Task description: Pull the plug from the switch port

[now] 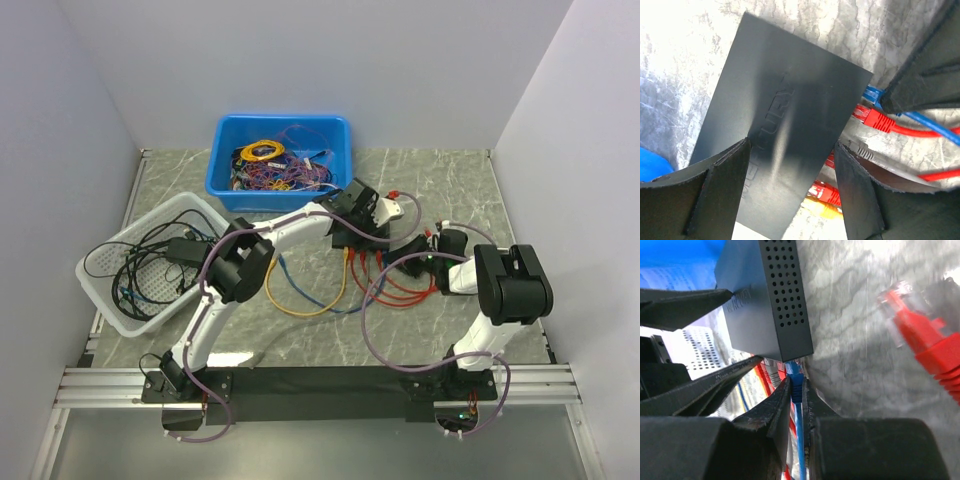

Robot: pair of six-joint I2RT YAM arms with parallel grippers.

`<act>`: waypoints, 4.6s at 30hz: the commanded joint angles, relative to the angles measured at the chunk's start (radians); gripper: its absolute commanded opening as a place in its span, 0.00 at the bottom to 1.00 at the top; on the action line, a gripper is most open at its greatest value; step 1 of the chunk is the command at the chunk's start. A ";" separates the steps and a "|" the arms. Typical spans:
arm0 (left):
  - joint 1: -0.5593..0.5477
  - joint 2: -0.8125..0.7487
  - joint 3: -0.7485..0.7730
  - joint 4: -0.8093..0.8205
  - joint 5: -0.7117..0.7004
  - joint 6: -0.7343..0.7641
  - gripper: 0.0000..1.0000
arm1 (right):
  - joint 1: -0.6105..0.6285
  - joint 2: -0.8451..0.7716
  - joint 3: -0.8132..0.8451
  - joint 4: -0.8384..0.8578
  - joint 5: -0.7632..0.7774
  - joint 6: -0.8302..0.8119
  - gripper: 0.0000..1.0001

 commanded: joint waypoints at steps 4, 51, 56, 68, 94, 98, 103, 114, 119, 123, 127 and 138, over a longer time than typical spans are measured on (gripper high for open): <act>0.017 0.106 0.044 0.013 -0.058 -0.092 0.71 | 0.100 -0.049 -0.121 -0.179 -0.027 -0.046 0.00; -0.015 -0.036 -0.125 -0.051 0.041 0.263 0.60 | 0.060 0.135 -0.170 0.418 0.104 0.314 0.33; -0.015 -0.033 -0.122 -0.050 0.043 0.262 0.58 | 0.062 0.164 -0.167 0.467 0.117 0.333 0.14; -0.016 0.050 -0.028 -0.008 -0.028 0.153 0.61 | 0.077 0.077 -0.169 0.215 0.008 0.204 0.00; -0.030 -0.169 0.164 -0.277 0.248 0.021 0.77 | 0.068 -0.885 0.112 -0.732 0.406 -0.175 0.00; -0.030 -0.260 0.164 -0.290 0.314 -0.013 0.79 | 0.068 -0.948 0.245 -0.820 0.500 -0.256 0.00; -0.027 -0.355 0.211 -0.327 0.463 -0.054 0.81 | 0.068 -0.975 0.472 -0.862 0.502 -0.293 0.00; -0.030 -0.447 0.300 -0.312 0.494 -0.109 0.99 | 0.074 -0.920 0.829 -0.837 0.335 -0.227 0.00; -0.064 -0.424 0.323 -0.338 0.563 -0.024 0.99 | 0.080 -0.902 0.862 -0.794 0.333 -0.197 0.00; -0.084 -0.403 0.345 -0.390 0.652 0.033 0.99 | 0.080 -0.890 0.873 -0.783 0.350 -0.195 0.00; -0.108 -0.398 0.337 -0.328 0.586 -0.026 0.99 | 0.085 -0.883 0.850 -0.744 0.341 -0.164 0.00; -0.121 -0.378 0.326 -0.246 0.359 -0.097 0.00 | 0.089 -0.883 0.801 -0.711 0.321 -0.146 0.00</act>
